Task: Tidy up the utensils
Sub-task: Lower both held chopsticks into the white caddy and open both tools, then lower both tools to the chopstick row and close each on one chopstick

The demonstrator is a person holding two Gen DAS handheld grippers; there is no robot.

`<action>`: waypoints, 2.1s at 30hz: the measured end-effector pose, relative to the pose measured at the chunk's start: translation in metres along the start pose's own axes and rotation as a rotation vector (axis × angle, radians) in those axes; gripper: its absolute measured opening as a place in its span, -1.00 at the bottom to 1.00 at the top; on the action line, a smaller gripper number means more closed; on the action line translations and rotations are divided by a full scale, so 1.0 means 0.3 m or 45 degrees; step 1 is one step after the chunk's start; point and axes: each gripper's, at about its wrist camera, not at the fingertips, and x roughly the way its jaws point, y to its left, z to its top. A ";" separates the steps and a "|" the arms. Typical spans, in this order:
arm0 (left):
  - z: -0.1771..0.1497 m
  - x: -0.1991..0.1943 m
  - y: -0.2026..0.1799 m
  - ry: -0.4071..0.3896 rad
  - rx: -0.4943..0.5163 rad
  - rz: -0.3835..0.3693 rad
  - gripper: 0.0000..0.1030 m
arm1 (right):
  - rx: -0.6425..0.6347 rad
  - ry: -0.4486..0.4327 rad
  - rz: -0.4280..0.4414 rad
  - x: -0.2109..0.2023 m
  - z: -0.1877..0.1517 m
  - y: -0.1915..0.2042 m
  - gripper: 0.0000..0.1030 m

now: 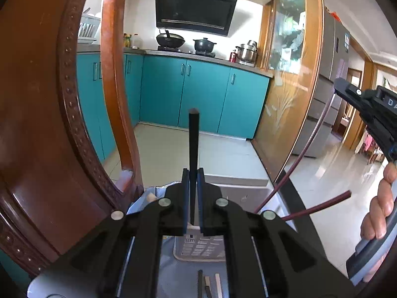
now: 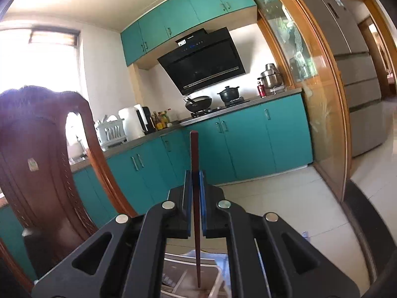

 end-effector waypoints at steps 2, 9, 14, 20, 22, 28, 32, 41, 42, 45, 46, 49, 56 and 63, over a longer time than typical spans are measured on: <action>-0.010 0.011 -0.001 0.015 0.003 0.000 -0.87 | -0.034 0.015 -0.016 0.005 -0.029 0.009 -0.87; -0.050 0.014 0.009 0.033 0.009 -0.002 -0.87 | -0.098 0.097 -0.011 0.034 -0.128 0.024 -0.87; -0.055 0.008 0.031 0.030 -0.008 -0.007 -0.86 | -0.099 0.120 0.008 0.029 -0.152 0.028 -0.87; -0.056 0.021 0.055 0.047 -0.046 -0.027 -0.86 | -0.101 0.156 0.028 0.023 -0.179 0.030 -0.87; -0.052 0.018 0.054 0.035 -0.042 -0.028 -0.86 | -0.111 0.170 0.034 0.022 -0.186 0.033 -0.87; -0.051 -0.003 0.071 -0.004 -0.092 -0.045 -0.73 | -0.127 0.170 0.046 -0.005 -0.189 0.039 -0.51; -0.058 -0.037 0.073 -0.058 -0.098 -0.055 -0.68 | -0.118 0.110 0.068 -0.056 -0.172 0.036 -0.31; -0.080 -0.164 0.060 -0.224 -0.032 -0.087 -0.49 | -0.237 0.019 0.194 -0.246 -0.198 0.093 -0.23; -0.086 -0.177 0.058 -0.239 -0.027 -0.088 -0.48 | -0.244 0.034 0.209 -0.261 -0.216 0.093 -0.23; -0.098 -0.228 0.047 -0.306 -0.012 -0.050 -0.47 | -0.305 0.114 0.245 -0.317 -0.296 0.092 -0.22; -0.106 -0.249 0.049 -0.328 -0.010 -0.039 -0.47 | -0.328 0.132 0.249 -0.334 -0.317 0.095 -0.17; -0.130 -0.296 0.061 -0.358 -0.021 -0.023 -0.47 | -0.322 0.244 0.308 -0.369 -0.395 0.080 0.03; -0.206 -0.319 0.089 -0.279 -0.037 0.020 -0.38 | -0.314 0.723 0.181 -0.271 -0.575 0.037 0.09; -0.267 -0.276 0.118 -0.138 -0.095 0.049 -0.39 | -0.274 1.198 0.055 -0.157 -0.766 -0.020 0.09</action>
